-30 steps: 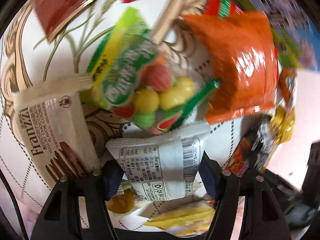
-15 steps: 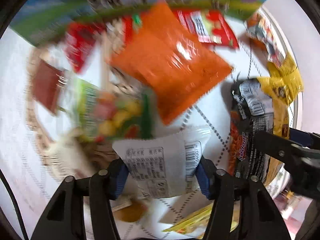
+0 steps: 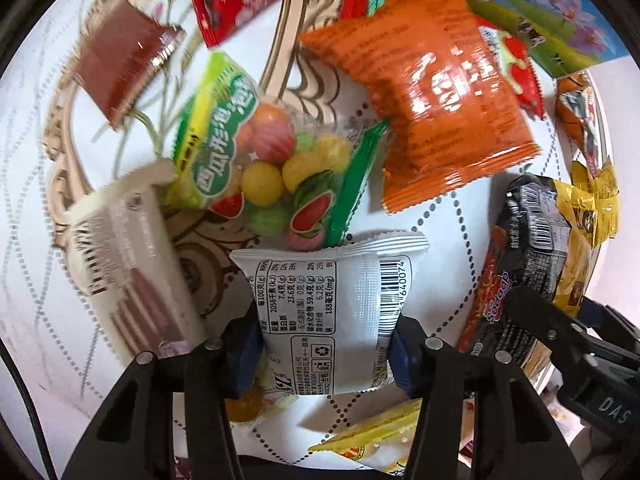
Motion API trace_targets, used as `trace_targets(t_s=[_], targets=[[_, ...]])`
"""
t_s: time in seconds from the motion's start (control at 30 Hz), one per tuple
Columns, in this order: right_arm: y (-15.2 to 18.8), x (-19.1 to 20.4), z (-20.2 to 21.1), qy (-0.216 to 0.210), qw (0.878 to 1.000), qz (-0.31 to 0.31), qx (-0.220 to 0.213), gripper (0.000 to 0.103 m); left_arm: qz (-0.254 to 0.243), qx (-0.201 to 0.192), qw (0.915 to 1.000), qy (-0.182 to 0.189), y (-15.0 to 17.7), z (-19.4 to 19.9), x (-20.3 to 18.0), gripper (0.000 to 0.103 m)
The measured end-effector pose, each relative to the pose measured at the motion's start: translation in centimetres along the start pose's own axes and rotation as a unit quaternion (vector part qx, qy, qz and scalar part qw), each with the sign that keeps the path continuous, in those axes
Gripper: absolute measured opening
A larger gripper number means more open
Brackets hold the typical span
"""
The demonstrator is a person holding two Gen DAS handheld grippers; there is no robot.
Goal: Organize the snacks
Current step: 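Grasp the white wrapper with left tool while right tool grasps yellow-black bag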
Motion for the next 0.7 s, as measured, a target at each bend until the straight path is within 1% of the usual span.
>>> trace_targets(t_s=[0.1, 0.13, 0.2, 0.27, 0.3, 0.33, 0.37, 0.4, 0.43, 0.47, 0.53, 0.6, 0.63, 0.7], targets=[[0.8, 0.9, 1.0, 0.001, 1.0, 0.014, -0.012, 0.071, -0.012, -0.03, 0.9994, -0.014, 1.1, 3.4, -0.1, 0.05], [0.9, 1.1, 1.3, 0.0, 1.0, 0.015, -0.017, 0.071, -0.013, -0.034, 0.9992, -0.017, 0.3, 7.0, -2.4, 0.05], [1.5, 1.3, 1.8, 0.0, 1.0, 0.018, -0.023, 0.07, -0.013, -0.041, 0.9989, -0.016, 1.0, 9.6, -2.5, 0.05], [1.8, 1.6, 1.5, -0.003, 1.0, 0.021, -0.011, 0.07, -0.018, -0.046, 0.9987, -0.013, 1.7, 11.4, -2.9, 0.05], [1.8, 1.5, 1.1, -0.011, 1.0, 0.014, -0.005, 0.073, -0.021, -0.049, 0.9985, -0.014, 1.9, 12.4, -3.0, 0.05], [1.7, 1.2, 0.2, -0.021, 1.0, 0.005, 0.002, 0.075, -0.026, -0.048, 0.9984, -0.015, 1.7, 12.8, -2.7, 0.05], [1.7, 1.2, -0.4, -0.023, 1.0, 0.003, 0.008, 0.082, -0.028, -0.045, 0.9984, -0.019, 1.6, 13.4, -3.0, 0.05], [1.7, 1.0, -2.1, -0.028, 0.999, 0.004, 0.017, 0.085, -0.029, -0.039, 0.9985, -0.023, 1.7, 13.6, -3.2, 0.05], [1.7, 1.1, -2.8, -0.026, 0.999, 0.002, 0.019, 0.085, -0.03, -0.031, 0.9987, -0.026, 2.0, 12.6, -3.3, 0.05], [1.7, 1.4, -3.5, -0.017, 1.0, 0.007, 0.022, 0.085, -0.029, -0.022, 0.9989, -0.029, 2.2, 12.4, -3.4, 0.05], [1.7, 2.1, -3.7, -0.003, 1.0, 0.012, 0.014, 0.084, -0.024, -0.009, 0.9994, -0.023, 2.7, 12.1, -2.9, 0.05], [2.2, 3.2, -3.1, 0.009, 1.0, 0.017, -0.003, 0.083, -0.022, -0.004, 0.9996, -0.02, 3.7, 13.3, -2.5, 0.05], [2.5, 3.6, -2.6, 0.01, 1.0, 0.016, -0.01, 0.083, -0.023, -0.007, 0.9996, -0.018, 3.6, 13.7, -2.3, 0.05], [3.2, 3.9, -1.2, 0.007, 1.0, 0.011, -0.022, 0.083, -0.027, -0.016, 0.9994, -0.014, 4.8, 15.9, -1.6, 0.05]])
Point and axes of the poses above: each gripper's, at about its wrist camera, not at the fingertips, and z roughly against the way its jaws point, x to its left, y to its underside, the point moved 5 cm from there along -z, roughly the way its jaws point, and after that the axes turned 11 degrees about -y, right-handed, at the moved point
